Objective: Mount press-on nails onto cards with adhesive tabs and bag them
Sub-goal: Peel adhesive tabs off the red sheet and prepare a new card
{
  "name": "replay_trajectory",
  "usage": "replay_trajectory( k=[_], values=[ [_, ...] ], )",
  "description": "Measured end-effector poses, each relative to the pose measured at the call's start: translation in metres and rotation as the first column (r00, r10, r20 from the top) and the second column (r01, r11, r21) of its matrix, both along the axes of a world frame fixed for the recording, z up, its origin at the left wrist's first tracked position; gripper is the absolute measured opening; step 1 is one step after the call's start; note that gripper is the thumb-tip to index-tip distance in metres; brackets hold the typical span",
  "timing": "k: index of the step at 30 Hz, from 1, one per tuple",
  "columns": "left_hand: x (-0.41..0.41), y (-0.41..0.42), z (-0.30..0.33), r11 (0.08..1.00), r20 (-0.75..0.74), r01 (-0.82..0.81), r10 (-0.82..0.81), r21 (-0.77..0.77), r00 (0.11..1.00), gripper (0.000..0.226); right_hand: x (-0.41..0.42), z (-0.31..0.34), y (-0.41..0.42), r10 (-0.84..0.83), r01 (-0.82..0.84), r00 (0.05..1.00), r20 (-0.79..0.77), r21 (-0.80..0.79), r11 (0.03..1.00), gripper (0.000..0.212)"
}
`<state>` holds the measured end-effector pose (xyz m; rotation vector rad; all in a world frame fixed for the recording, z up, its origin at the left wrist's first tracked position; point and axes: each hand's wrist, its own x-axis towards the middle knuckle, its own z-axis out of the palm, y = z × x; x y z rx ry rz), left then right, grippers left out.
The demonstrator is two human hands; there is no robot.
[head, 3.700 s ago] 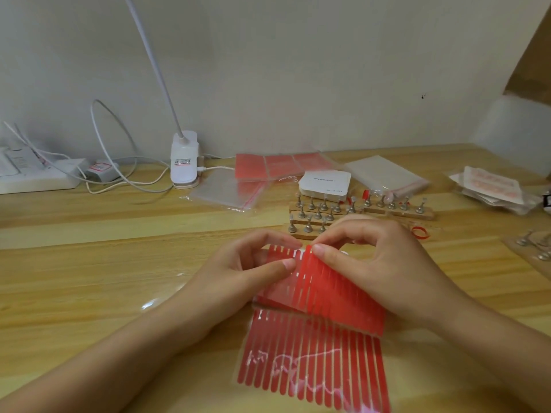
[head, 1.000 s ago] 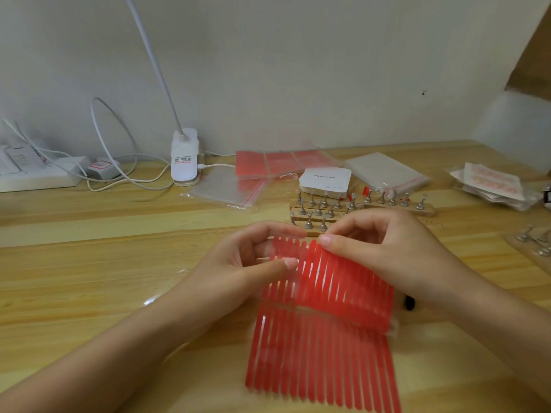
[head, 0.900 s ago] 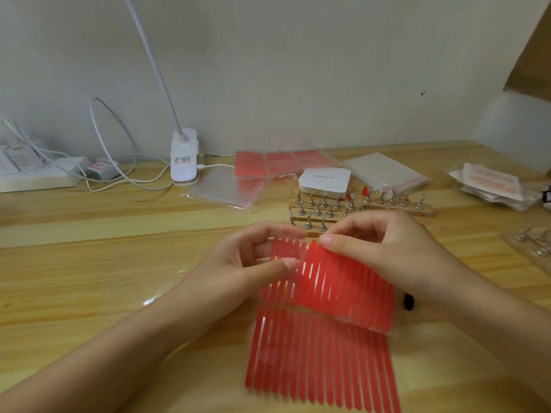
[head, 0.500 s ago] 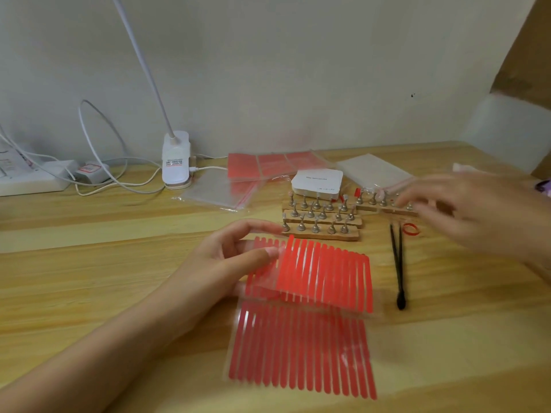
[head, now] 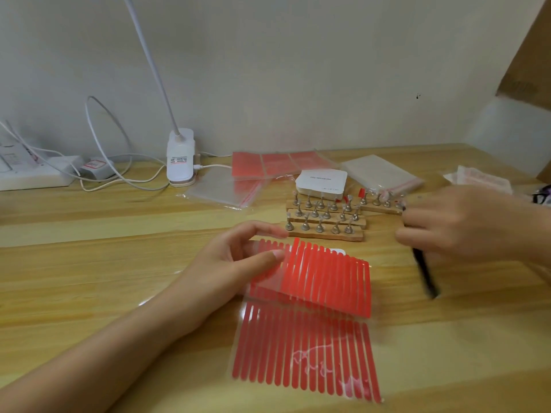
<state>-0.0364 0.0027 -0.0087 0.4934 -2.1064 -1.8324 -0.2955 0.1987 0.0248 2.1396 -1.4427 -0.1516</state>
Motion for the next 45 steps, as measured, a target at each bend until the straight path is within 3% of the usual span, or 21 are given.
replay_trajectory(
  k=[1, 2, 3, 4, 5, 6, 7, 8, 9, 13, 16, 20, 24, 32, 40, 45],
  values=[
    [0.000, 0.000, -0.001, 1.000, -0.002, -0.004, 0.004, -0.011, 1.000, 0.031, 0.020, 0.010, -0.023, 0.015, -0.013, 0.997, 0.070, -0.029, 0.999, 0.017],
    [-0.001, -0.001, -0.002, 1.000, -0.003, -0.008, 0.008, -0.015, 1.000, 0.031, 0.026, 0.023, -0.028, -0.131, 0.150, 0.969, 0.211, -0.080, 0.985, 0.011],
    [-0.001, -0.001, -0.003, 1.000, -0.003, -0.013, 0.013, -0.013, 1.000, 0.030, 0.027, 0.025, -0.034, -0.146, 0.214, 0.936, 0.319, -0.189, 0.958, 0.006],
    [-0.002, -0.001, -0.003, 1.000, -0.007, -0.017, 0.017, -0.007, 1.000, 0.029, 0.034, 0.021, -0.034, -0.098, 0.281, 0.828, 0.553, -0.256, 0.925, 0.001],
    [-0.002, -0.001, -0.003, 1.000, -0.013, -0.019, 0.019, -0.003, 1.000, 0.029, 0.046, 0.015, -0.034, 0.004, 0.344, 0.561, 0.828, -0.237, 0.908, 0.006],
    [-0.002, -0.001, -0.003, 1.000, -0.017, -0.021, 0.021, -0.002, 1.000, 0.028, 0.056, 0.006, -0.035, 0.114, 0.347, 0.257, 0.960, -0.201, 0.916, 0.005],
    [-0.002, 0.000, -0.003, 1.000, -0.017, -0.024, 0.024, -0.001, 1.000, 0.029, 0.068, 0.003, -0.041, 0.178, 0.325, 0.003, 0.984, -0.169, 0.930, 0.007],
    [-0.002, 0.000, -0.003, 1.000, -0.018, -0.028, 0.028, 0.003, 0.999, 0.030, 0.077, -0.002, -0.045, 0.200, 0.312, -0.129, 0.971, -0.151, 0.938, 0.011],
    [-0.002, 0.001, -0.003, 0.999, -0.024, -0.031, 0.031, 0.009, 0.999, 0.030, 0.086, -0.010, -0.048, 0.197, 0.293, -0.182, 0.963, -0.138, 0.946, 0.009],
    [-0.002, 0.001, -0.003, 0.999, -0.038, -0.015, 0.016, 0.029, 0.999, 0.028, 0.105, -0.026, -0.053, 0.133, 0.269, -0.162, 0.978, -0.086, 0.959, 0.011],
    [-0.002, 0.000, -0.003, 0.999, -0.045, -0.011, 0.013, 0.036, 0.999, 0.026, 0.103, -0.029, -0.053, 0.126, 0.283, -0.216, 0.968, -0.062, 0.957, 0.016],
    [-0.004, 0.002, -0.003, 0.999, -0.053, -0.029, 0.030, 0.018, 0.998, 0.026, 0.102, -0.036, -0.052, 0.077, 0.272, -0.171, 0.982, -0.029, 0.962, 0.018],
    [-0.003, 0.001, -0.004, 1.000, -0.055, -0.009, 0.009, 0.006, 0.998, 0.026, 0.103, -0.034, -0.052, 0.051, 0.242, -0.186, 0.981, -0.005, 0.970, 0.023],
    [-0.003, 0.000, -0.006, 1.000, -0.060, -0.015, 0.017, 0.024, 0.998, 0.027, 0.104, -0.034, -0.051, 0.068, 0.230, -0.158, 0.985, -0.031, 0.973, 0.016],
    [-0.003, -0.001, -0.006, 0.997, -0.053, 0.000, 0.005, 0.081, 0.999, 0.025, 0.107, -0.033, -0.049, 0.118, 0.199, -0.001, 0.993, -0.115, 0.973, 0.011],
    [-0.003, 0.000, -0.004, 0.993, -0.049, 0.007, -0.001, 0.121, 0.999, 0.021, 0.109, -0.036, -0.047, 0.170, 0.155, 0.164, 0.972, -0.196, 0.968, 0.010]
  ],
)
